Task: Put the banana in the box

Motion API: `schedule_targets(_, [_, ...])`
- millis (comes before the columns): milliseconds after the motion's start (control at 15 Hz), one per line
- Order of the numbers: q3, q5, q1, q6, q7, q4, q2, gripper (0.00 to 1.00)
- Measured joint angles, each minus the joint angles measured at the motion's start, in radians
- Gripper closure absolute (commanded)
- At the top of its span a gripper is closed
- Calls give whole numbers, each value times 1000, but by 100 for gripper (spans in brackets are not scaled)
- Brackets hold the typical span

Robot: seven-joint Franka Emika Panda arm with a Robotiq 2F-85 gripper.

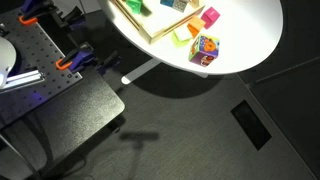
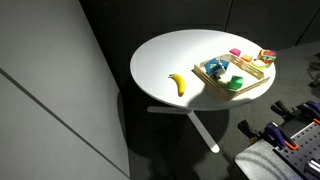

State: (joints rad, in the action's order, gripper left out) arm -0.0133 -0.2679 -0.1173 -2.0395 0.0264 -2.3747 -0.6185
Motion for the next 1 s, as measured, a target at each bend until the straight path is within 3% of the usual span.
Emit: schedule_targets(1000, [-1, 11, 18, -1, -1, 0, 29, 0])
